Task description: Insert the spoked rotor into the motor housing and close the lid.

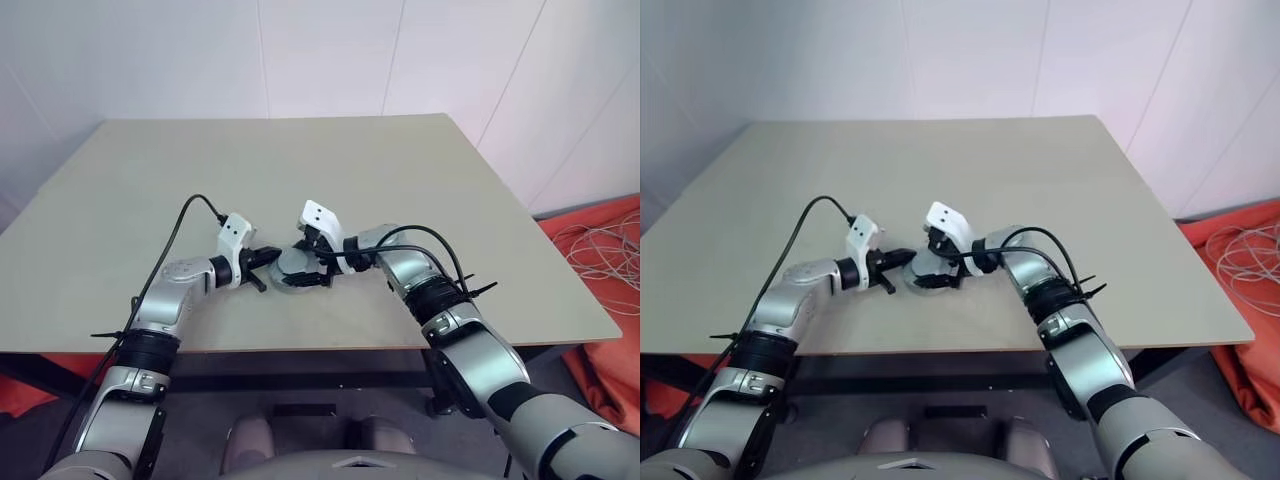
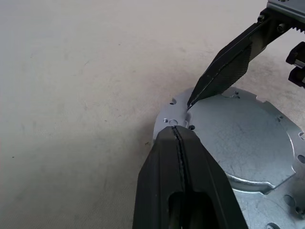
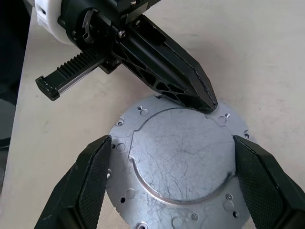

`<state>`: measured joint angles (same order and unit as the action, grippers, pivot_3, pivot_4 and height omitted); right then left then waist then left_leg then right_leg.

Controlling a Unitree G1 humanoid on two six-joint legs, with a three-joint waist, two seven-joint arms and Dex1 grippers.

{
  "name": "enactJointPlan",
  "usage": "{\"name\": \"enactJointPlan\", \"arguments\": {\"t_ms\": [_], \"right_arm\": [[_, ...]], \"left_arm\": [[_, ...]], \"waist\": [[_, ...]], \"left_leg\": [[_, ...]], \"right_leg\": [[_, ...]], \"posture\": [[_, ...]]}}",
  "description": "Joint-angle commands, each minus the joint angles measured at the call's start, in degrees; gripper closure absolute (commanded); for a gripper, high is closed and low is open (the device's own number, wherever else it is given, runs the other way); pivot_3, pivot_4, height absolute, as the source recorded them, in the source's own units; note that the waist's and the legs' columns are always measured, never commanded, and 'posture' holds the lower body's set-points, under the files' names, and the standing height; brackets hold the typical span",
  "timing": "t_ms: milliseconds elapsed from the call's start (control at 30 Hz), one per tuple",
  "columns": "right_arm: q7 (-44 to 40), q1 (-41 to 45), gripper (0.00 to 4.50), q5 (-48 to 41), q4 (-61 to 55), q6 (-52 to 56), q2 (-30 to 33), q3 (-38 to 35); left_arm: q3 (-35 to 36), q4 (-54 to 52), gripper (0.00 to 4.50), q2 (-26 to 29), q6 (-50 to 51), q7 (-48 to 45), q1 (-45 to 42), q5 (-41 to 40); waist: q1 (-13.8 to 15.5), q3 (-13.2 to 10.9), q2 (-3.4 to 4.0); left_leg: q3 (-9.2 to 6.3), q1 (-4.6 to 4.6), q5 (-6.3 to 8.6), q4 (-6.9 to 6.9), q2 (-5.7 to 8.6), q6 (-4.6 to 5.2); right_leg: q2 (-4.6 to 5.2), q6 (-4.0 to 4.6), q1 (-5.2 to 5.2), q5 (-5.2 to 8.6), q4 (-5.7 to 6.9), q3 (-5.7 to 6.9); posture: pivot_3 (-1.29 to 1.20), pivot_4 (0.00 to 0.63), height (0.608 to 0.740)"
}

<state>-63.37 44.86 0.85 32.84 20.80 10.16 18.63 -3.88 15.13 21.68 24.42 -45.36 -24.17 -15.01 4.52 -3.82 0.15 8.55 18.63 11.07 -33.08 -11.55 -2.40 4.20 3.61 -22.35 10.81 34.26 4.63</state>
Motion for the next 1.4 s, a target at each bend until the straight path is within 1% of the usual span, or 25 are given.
{"name": "enactJointPlan", "arguments": {"t_ms": [33, 67, 133, 267, 367, 467, 567, 600, 633, 700, 800, 900, 1167, 1400], "right_arm": [[-1.9, -0.3, 0.01, -2.4, -5.4, 3.5, 2.1, -1.3], [-1.8, -0.3, 0.01, -3.1, -6.7, 4.5, 2.6, -1.9], [-1.4, -0.6, 0.01, -4.8, -9.3, 7.0, 3.5, -3.4], [0.7, -1.5, 0.01, -8.5, -13.5, 12.9, 4.7, -7.4], [4.4, -2.1, 0.01, -14.0, -15.8, 20.2, 4.6, -14.3], [9.7, -1.9, 0.01, -21.4, -16.7, 34.8, 3.9, -23.1], [17.3, -0.5, 0.01, -23.4, -15.4, 54.3, 4.2, -28.7], [18.0, -0.4, 0.01, -24.6, -14.9, 59.9, 4.5, -30.4], [18.5, -0.2, 0.01, -26.0, -14.2, 64.4, 4.3, -33.0], [20.7, -0.5, 0.01, -26.8, -13.3, 69.8, 3.6, -37.4], [25.1, -0.8, 0.01, -28.0, -10.6, 71.7, 1.6, -42.6], [29.1, -1.2, 0.01, -29.4, -8.5, 71.7, -0.6, -44.8], [36.6, -2.4, 0.01, -32.6, -6.8, 71.7, -5.4, -46.6], [39.7, -2.7, 0.01, -33.6, -6.3, 71.7, -7.6, -48.8]], "left_arm": [[-0.8, -0.9, 4.50, -0.1, 0.9, -0.5, -0.3, 0.2], [-0.9, -1.0, 4.50, -0.1, 1.0, -0.7, -0.3, 0.2], [-1.0, -1.2, 4.50, -0.2, 1.2, -0.8, -0.4, 0.2], [-1.1, -1.3, 4.50, -0.3, 1.3, -1.1, -0.7, 0.3], [-1.3, -1.3, 4.50, -0.4, 1.3, -1.3, -0.9, 0.3], [-1.4, -1.2, 4.50, -0.4, 1.2, -1.5, -1.0, 0.3], [-1.5, -1.1, 4.50, -0.3, 0.8, -1.7, -1.0, 0.4], [-1.5, -1.1, 4.50, -0.3, 0.8, -1.7, -1.0, 0.5], [-1.5, -1.1, 4.50, -0.2, 0.8, -1.8, -1.0, 0.5], [-1.5, -1.0, 4.50, -0.2, 0.7, -1.9, -1.0, 0.5], [-1.5, -0.9, 4.50, -0.2, 0.7, -1.9, -1.3, 0.6], [-1.5, -0.7, 4.50, -0.2, 0.7, -2.1, -1.4, 0.7], [-1.3, -0.7, 4.50, -0.2, 0.8, -2.1, -1.4, 0.7], [-1.3, -0.9, 4.50, -0.1, 0.9, -2.1, -1.3, 0.9]], "waist": [[0.2, 0.0, 0.00], [0.3, 0.0, 0.00], [0.6, 0.0, 0.00], [1.0, 0.0, 0.01], [1.1, 0.0, 0.00], [1.2, 0.0, 0.00], [1.3, 0.0, 0.01], [1.4, 0.0, 0.01], [1.5, 0.0, 0.03], [1.6, 0.0, 0.05], [1.6, 0.0, 0.06], [1.6, 0.0, 0.08], [1.8, 0.0, 0.09], [1.8, 0.0, 0.10]], "left_leg": [[0.01, 0.17, 0.00, 0.00, 0.01, 0.01], [0.02, 0.39, 0.01, 0.00, 0.01, 0.02], [0.03, 0.55, 0.01, 0.00, 0.01, 0.02], [0.04, 0.59, 0.00, 0.00, 0.01, 0.01], [0.04, 0.56, 0.00, -0.01, 0.02, 0.01], [0.04, 0.55, -0.01, -0.02, 0.04, -0.01], [0.04, 0.55, -0.03, -0.01, 0.04, -0.04], [0.04, 0.56, -0.04, -0.01, 0.03, -0.06], [0.04, 0.56, -0.05, -0.01, 0.03, -0.08], [0.04, 0.56, -0.06, 0.00, 0.03, -0.09], [0.06, 0.57, -0.07, 0.00, 0.03, -0.12], [0.06, 0.57, -0.10, 0.00, 0.03, -0.16], [0.06, 0.58, -0.10, 0.04, 0.04, -0.17], [0.06, 0.57, -0.17, 0.11, 0.04, -0.28]], "right_leg": [[0.00, 0.00, -0.10, 0.00, -0.01, 0.00], [0.00, 0.01, -0.18, -0.01, 0.00, 0.00], [0.00, 0.03, -0.39, -0.02, 0.07, 0.00], [-0.01, 0.03, -0.55, -0.01, 0.18, 0.00], [0.00, 0.01, -0.54, -0.01, 0.16, -0.01], [0.00, 0.01, -0.53, -0.01, 0.16, -0.01], [0.00, 0.01, -0.51, -0.01, 0.17, -0.01], [-0.01, 0.01, -0.49, -0.01, 0.17, -0.01], [-0.01, 0.01, -0.51, -0.01, 0.17, 0.00], [-0.01, 0.01, -0.53, -0.01, 0.17, 0.01], [-0.01, 0.00, -0.56, -0.01, 0.17, 0.00], [-0.01, 0.00, -0.62, 0.00, 0.17, 0.00], [0.00, -0.03, -0.65, 0.01, 0.13, 0.01], [0.00, -0.03, -0.66, 0.01, 0.12, 0.01]], "posture": [[0.00, 0.000, 0.740], [0.00, 0.000, 0.740], [0.00, 0.000, 0.740], [0.00, 0.000, 0.740], [0.00, 0.000, 0.740], [0.00, 0.000, 0.740], [0.00, 0.000, 0.740], [0.00, 0.000, 0.740], [0.00, 0.000, 0.740], [0.00, 0.000, 0.740], [0.00, 0.000, 0.740], [0.00, 0.000, 0.740], [0.00, 0.000, 0.740], [0.00, 0.000, 0.740]]}}
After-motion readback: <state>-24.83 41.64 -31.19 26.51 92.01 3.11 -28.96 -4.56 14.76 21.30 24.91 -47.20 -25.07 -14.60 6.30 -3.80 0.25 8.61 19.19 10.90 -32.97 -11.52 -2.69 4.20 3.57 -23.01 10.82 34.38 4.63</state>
